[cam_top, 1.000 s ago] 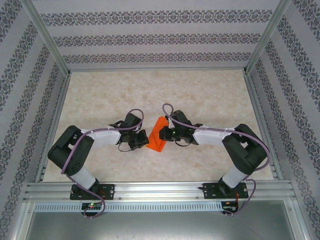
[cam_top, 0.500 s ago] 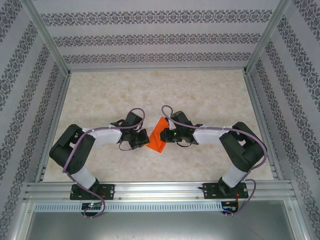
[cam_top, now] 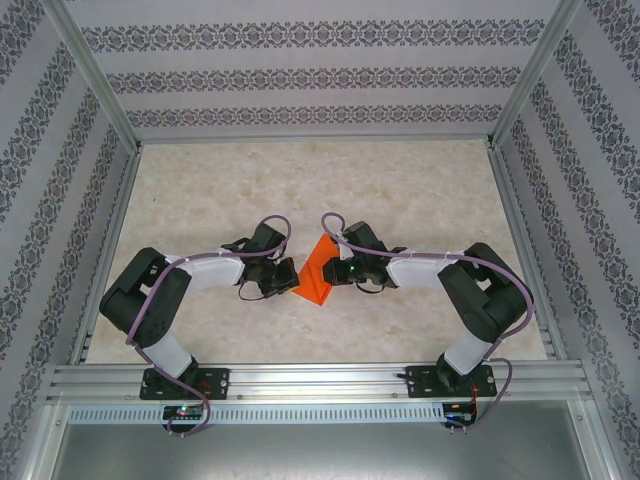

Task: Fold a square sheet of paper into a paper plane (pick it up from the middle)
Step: Fold the triangle a second time at the center of the table.

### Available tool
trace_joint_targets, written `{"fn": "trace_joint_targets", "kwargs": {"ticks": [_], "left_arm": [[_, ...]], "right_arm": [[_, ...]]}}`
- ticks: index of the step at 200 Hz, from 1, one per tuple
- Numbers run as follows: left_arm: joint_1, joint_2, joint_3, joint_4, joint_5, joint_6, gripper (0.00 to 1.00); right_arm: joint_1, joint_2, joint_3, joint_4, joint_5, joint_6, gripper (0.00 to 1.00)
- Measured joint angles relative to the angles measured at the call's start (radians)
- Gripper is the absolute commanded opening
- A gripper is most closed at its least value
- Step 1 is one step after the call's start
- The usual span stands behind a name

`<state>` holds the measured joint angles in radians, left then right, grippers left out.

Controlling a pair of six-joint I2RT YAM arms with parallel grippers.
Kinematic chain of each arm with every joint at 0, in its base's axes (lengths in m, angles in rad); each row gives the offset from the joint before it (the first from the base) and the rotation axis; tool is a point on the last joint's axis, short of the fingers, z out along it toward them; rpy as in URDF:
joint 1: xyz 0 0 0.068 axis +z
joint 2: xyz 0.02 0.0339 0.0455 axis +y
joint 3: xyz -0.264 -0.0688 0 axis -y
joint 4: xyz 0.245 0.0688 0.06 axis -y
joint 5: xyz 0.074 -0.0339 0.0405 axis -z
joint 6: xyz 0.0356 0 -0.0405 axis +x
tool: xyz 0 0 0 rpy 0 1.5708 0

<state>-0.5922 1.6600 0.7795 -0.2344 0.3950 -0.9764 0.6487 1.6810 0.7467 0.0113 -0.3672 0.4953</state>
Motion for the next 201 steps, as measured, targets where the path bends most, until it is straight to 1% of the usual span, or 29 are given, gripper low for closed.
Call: {"fn": "trace_joint_targets", "kwargs": {"ticks": [82,201], "left_arm": [[0.000,0.009,0.013,-0.011,0.000,0.004,0.00],[0.000,0.011,0.018,-0.017,0.000,0.012,0.00]], "right_arm": [[-0.004,0.000,0.001,-0.032,0.028,-0.053,0.09],[-0.004,0.013,0.006,-0.050,0.060,-0.056,0.10]]}}
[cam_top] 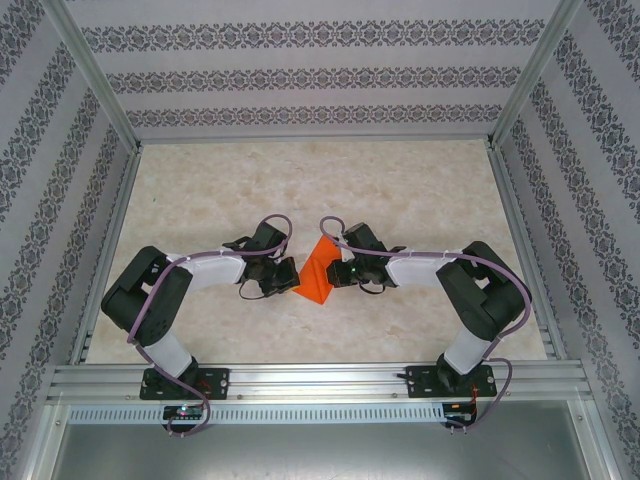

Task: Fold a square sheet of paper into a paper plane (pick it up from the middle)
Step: Fold the triangle a second time at the center of the table.

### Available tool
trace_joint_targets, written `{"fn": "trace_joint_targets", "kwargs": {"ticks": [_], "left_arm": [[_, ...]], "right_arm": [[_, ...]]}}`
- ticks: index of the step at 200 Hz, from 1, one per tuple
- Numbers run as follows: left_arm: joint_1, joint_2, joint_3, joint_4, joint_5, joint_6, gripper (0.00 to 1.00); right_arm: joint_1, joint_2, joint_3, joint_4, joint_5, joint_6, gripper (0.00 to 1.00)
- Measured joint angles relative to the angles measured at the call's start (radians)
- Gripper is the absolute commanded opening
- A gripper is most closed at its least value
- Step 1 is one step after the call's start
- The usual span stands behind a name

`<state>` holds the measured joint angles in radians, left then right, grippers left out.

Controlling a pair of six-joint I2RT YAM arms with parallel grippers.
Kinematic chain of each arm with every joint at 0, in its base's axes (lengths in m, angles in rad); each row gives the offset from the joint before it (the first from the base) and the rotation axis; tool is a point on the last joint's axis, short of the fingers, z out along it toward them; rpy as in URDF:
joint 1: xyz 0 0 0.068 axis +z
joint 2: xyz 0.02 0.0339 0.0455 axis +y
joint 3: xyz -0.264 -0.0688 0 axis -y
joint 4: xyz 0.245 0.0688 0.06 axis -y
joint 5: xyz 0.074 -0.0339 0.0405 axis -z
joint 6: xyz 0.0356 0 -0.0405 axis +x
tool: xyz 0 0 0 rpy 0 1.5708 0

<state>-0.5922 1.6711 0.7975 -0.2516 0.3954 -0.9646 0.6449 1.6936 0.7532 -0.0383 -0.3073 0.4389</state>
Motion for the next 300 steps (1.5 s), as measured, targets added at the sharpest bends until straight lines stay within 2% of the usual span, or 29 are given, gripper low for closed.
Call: {"fn": "trace_joint_targets", "kwargs": {"ticks": [239,271,300], "left_arm": [[0.000,0.008,0.019,-0.027,-0.002,0.019,0.00],[0.000,0.007,0.025,-0.032,-0.008,0.022,0.11],[0.000,-0.014,0.053,-0.047,-0.012,0.035,0.13]], "right_arm": [[-0.011,0.038,0.052,-0.036,0.003,-0.023,0.11],[-0.011,0.039,0.054,-0.039,0.004,-0.023,0.11],[-0.011,0.039,0.054,-0.039,0.004,-0.023,0.11]]}}
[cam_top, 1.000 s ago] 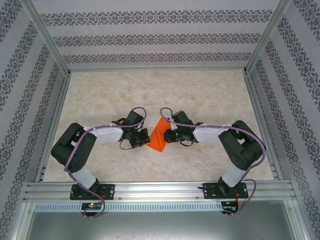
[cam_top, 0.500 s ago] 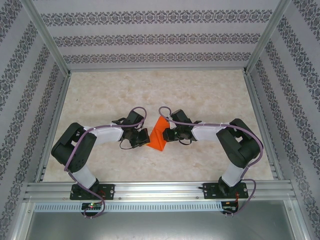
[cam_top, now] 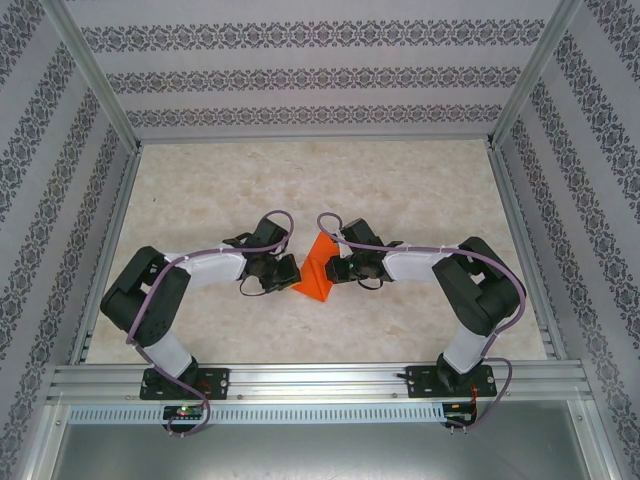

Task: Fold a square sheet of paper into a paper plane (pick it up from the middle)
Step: Fold the triangle a second time at the center of the table.

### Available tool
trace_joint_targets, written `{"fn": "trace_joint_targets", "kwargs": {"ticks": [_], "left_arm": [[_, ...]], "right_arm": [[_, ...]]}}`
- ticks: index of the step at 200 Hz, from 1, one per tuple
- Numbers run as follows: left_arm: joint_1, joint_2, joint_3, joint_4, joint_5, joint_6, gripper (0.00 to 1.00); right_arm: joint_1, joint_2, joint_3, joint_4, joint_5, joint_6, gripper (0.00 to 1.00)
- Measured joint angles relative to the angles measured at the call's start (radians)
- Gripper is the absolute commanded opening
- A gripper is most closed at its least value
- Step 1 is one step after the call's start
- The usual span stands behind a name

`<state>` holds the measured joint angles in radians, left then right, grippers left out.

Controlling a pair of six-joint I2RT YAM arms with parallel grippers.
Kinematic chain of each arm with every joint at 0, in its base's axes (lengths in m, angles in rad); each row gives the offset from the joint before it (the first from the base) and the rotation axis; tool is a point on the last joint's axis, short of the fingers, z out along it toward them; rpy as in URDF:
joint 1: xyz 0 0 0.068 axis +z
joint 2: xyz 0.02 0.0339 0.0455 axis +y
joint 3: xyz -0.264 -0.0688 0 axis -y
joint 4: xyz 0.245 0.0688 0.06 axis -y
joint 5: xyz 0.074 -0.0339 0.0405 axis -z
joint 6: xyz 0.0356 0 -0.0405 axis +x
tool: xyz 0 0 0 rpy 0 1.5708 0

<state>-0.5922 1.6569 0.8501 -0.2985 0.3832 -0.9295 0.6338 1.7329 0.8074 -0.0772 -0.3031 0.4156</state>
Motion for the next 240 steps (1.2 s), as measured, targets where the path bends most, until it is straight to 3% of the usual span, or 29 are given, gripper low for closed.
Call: {"fn": "trace_joint_targets", "kwargs": {"ticks": [75,133,240], "left_arm": [[0.001,-0.009,0.096,0.045,0.031,0.017,0.10],[0.001,0.084,0.097,0.164,0.110,-0.019,0.10],[0.001,0.193,0.108,0.205,0.128,-0.029,0.09]], "right_arm": [[0.000,0.005,0.003,-0.001,0.000,0.000,0.11],[0.000,0.005,0.003,-0.001,0.000,0.000,0.11],[0.000,0.006,0.003,0.000,0.000,0.001,0.11]]}}
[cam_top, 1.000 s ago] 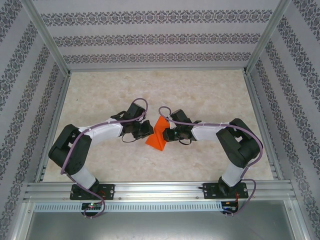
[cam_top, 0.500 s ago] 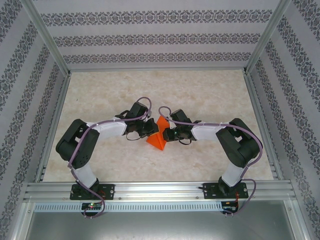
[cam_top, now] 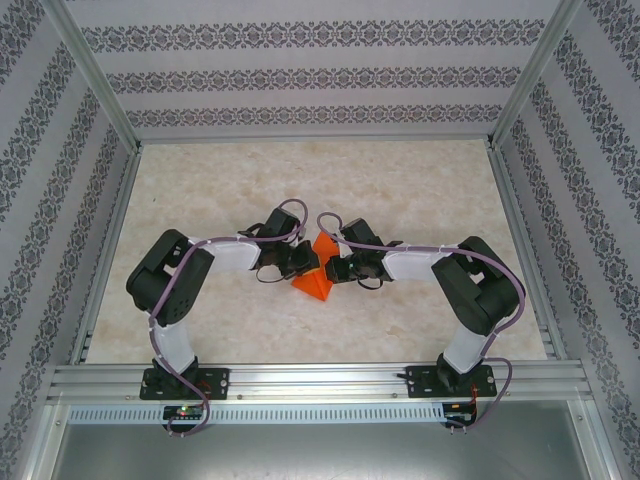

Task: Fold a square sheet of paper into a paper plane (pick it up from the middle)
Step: Fold the triangle a second time at the center of the table.

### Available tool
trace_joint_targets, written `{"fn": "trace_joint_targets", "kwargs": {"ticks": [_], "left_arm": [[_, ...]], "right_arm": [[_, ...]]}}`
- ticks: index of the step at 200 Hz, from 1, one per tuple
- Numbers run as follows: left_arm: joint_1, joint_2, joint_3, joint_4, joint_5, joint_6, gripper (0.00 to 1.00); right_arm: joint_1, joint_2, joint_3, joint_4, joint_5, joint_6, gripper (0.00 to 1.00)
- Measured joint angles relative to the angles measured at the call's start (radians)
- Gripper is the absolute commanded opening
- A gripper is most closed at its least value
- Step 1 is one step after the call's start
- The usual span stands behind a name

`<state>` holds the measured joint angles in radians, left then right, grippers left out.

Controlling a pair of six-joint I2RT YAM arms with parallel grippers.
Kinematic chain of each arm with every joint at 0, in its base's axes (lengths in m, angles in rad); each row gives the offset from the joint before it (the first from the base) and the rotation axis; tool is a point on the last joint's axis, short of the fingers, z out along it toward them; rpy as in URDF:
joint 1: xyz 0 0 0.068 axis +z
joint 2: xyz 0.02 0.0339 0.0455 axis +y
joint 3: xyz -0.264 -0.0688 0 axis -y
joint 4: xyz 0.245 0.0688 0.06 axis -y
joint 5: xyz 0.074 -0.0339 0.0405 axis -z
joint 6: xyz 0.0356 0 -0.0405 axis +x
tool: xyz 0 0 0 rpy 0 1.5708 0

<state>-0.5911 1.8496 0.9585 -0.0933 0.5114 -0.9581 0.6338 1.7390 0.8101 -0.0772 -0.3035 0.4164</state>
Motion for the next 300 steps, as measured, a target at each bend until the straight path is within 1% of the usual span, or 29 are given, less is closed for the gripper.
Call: {"fn": "trace_joint_targets", "kwargs": {"ticks": [41,70,83,99,110,133,154,169,183,215,248,300], "left_arm": [[0.000,0.010,0.000,-0.008,-0.018,0.003,0.08],[0.000,0.011,0.000,-0.008,-0.027,0.005,0.08],[0.000,0.014,0.000,-0.008,-0.027,0.008,0.07],[0.000,0.016,0.000,-0.007,-0.026,0.008,0.07],[0.000,0.017,0.000,-0.007,-0.026,0.008,0.07],[0.000,0.017,0.000,-0.006,-0.026,0.008,0.07],[0.000,0.017,0.000,-0.006,-0.026,0.010,0.07],[0.000,0.017,0.000,-0.006,-0.026,0.011,0.07],[0.000,0.018,0.000,-0.004,-0.026,0.011,0.07],[0.000,0.019,0.000,-0.003,-0.023,0.011,0.07],[0.000,0.019,0.000,-0.003,-0.023,0.011,0.06],[0.000,0.019,0.000,-0.003,-0.023,0.012,0.06]], "right_arm": [[0.000,0.002,0.006,-0.002,0.000,0.000,0.13],[0.000,0.002,0.016,-0.007,-0.003,0.005,0.19],[0.000,-0.002,0.023,-0.022,0.000,0.008,0.25],[-0.001,-0.026,0.025,-0.052,0.020,0.011,0.27],[-0.002,-0.054,0.025,-0.075,0.033,0.013,0.32],[-0.002,-0.134,0.026,-0.114,0.062,0.028,0.35],[-0.002,-0.213,0.026,-0.124,0.058,0.047,0.28],[-0.002,-0.246,0.025,-0.106,0.016,0.076,0.17],[0.005,-0.249,0.024,-0.082,-0.021,0.112,0.11],[0.048,-0.219,0.011,-0.057,-0.068,0.194,0.06],[0.086,-0.140,0.011,-0.045,-0.101,0.251,0.06],[0.090,-0.098,0.010,-0.042,-0.108,0.290,0.05]]}}
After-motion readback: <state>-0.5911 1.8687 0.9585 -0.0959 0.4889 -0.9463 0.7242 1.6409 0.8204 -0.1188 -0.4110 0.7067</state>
